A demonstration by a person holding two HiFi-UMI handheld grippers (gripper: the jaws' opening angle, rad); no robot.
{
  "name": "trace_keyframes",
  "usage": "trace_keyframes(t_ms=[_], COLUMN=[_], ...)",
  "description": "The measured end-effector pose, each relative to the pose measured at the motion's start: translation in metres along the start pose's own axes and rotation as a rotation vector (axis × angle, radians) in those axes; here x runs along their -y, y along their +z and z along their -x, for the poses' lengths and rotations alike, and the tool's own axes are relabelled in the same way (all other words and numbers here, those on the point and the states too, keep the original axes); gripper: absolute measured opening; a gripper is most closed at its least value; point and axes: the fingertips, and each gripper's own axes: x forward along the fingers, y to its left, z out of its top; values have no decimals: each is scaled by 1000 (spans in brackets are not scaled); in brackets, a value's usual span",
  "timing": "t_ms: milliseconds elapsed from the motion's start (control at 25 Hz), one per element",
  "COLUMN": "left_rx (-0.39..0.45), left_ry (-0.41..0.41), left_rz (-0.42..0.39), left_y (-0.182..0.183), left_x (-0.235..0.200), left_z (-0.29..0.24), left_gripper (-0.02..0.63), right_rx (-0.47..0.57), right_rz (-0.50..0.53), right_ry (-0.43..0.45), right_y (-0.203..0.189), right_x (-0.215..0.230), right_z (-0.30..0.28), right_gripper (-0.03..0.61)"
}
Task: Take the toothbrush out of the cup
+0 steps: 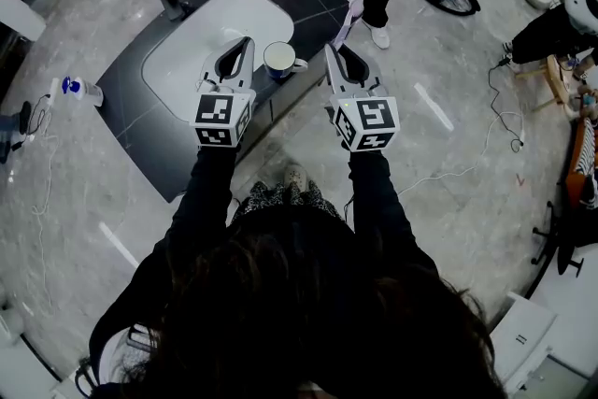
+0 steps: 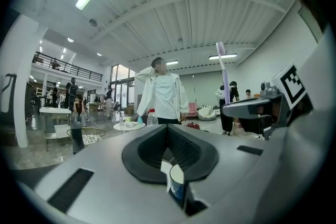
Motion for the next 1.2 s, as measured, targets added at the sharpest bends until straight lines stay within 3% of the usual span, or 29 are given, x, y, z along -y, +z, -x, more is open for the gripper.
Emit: trace_keyframes(t_ms=[1200], left_rx=[-8], left_ry=[-11], left_rz=[10], left_y=[-3], left_x=[1], left_z=[5], left_gripper=[8], right_rx=[10], right_rz=[-5], right_ry=[6], right_y=[0], right_x=[-8], right_z=[-1], right_gripper=[52])
